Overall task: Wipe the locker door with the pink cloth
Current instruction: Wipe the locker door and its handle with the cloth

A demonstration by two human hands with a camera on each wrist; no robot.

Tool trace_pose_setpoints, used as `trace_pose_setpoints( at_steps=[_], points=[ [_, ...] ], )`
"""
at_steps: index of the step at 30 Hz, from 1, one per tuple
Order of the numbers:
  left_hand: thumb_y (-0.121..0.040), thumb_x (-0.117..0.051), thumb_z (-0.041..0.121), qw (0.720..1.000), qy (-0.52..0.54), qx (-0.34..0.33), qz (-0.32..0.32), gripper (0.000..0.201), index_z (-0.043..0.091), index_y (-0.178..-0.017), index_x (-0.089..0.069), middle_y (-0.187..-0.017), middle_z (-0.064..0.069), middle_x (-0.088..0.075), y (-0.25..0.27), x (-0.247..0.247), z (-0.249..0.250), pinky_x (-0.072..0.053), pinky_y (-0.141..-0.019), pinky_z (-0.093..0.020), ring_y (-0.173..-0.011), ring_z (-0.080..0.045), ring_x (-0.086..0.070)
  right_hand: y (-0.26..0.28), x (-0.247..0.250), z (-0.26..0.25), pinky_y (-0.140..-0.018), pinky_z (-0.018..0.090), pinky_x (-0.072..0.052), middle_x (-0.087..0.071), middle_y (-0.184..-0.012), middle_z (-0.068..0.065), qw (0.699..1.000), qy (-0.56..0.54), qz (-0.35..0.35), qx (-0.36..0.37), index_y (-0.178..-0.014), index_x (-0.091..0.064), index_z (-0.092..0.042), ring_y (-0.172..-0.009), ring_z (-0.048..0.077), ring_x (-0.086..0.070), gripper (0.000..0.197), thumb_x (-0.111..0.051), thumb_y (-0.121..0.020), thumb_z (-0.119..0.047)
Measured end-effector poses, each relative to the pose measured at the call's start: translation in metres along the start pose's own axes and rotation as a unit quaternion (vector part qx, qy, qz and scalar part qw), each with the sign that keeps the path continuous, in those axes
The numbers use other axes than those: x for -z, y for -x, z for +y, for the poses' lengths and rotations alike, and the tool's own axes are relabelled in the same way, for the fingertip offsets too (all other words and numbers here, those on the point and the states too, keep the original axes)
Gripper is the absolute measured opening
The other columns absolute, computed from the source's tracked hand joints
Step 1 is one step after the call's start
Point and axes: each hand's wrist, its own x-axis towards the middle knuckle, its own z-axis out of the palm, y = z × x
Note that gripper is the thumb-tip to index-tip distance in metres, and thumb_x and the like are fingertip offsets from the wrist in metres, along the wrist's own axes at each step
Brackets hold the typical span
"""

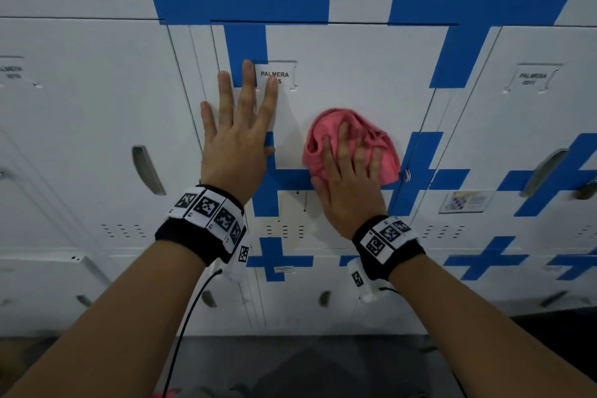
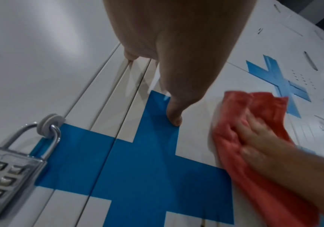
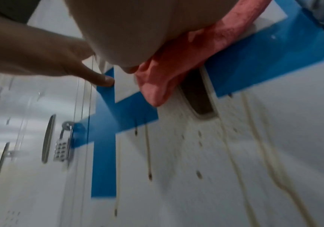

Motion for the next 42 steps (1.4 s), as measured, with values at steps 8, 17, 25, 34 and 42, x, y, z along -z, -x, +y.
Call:
trace_pose_setpoints(
  at_steps=[8,17,25,34,42],
  points=[
    [-0.092,-0.069,0.036,1.000,-0.007,-0.014,0.005,0.106,0.023,-0.163,0.009,-0.170,-0.014,0.014,-0.001,-0.001,-0.004,-0.011,-0.123,-0.063,-0.155,-0.043,0.008,-0.038,0.018,-0.024,-0.115,0.062,0.002,0.006,-0.160,0.020,0.999,0.019,0.039,-0.002,-0.155,0.002,-0.012,-0.147,0.042,0.002,0.065,-0.029,-0.102,-0.037],
    [-0.094,-0.067,0.039,0.999,-0.006,-0.027,0.022,0.102,0.021,-0.164,0.006,-0.170,-0.014,0.011,-0.001,-0.002,-0.007,-0.009,-0.124,-0.060,-0.156,-0.043,0.006,0.014,-0.024,-0.025,-0.117,0.057,-0.002,-0.010,-0.162,0.011,0.995,0.024,-0.077,0.055,-0.155,-0.011,-0.020,-0.144,0.038,-0.017,0.061,-0.030,-0.100,-0.039],
    [-0.093,-0.068,0.037,0.999,-0.008,-0.033,0.029,0.102,0.024,-0.164,0.004,-0.170,-0.015,0.008,0.001,-0.003,-0.005,-0.007,-0.123,-0.063,-0.156,-0.044,0.004,-0.040,0.024,-0.026,-0.117,0.059,-0.001,0.001,-0.162,0.012,0.998,0.027,0.041,0.032,-0.155,-0.005,-0.016,-0.148,0.037,0.000,0.063,-0.027,-0.102,-0.043],
    [-0.097,-0.065,0.025,0.998,-0.025,-0.037,0.053,0.092,0.017,-0.164,-0.002,-0.169,-0.020,0.005,0.006,-0.011,-0.006,-0.020,-0.123,-0.061,-0.154,-0.049,0.000,-0.001,-0.026,-0.037,-0.117,0.060,-0.008,-0.004,-0.162,0.013,0.998,0.005,-0.047,0.044,-0.155,-0.005,-0.018,-0.145,0.040,-0.013,0.063,-0.030,-0.101,-0.039],
    [-0.082,-0.080,0.043,0.999,0.005,-0.035,0.002,0.116,0.015,-0.164,-0.003,-0.169,-0.021,0.008,0.016,-0.008,0.003,-0.019,-0.124,-0.059,-0.154,-0.050,0.001,-0.021,0.012,-0.015,-0.119,0.053,0.000,0.004,-0.162,0.011,1.000,-0.003,0.018,0.011,-0.155,-0.001,-0.015,-0.149,0.032,0.000,0.064,-0.025,-0.103,-0.043]
  ],
)
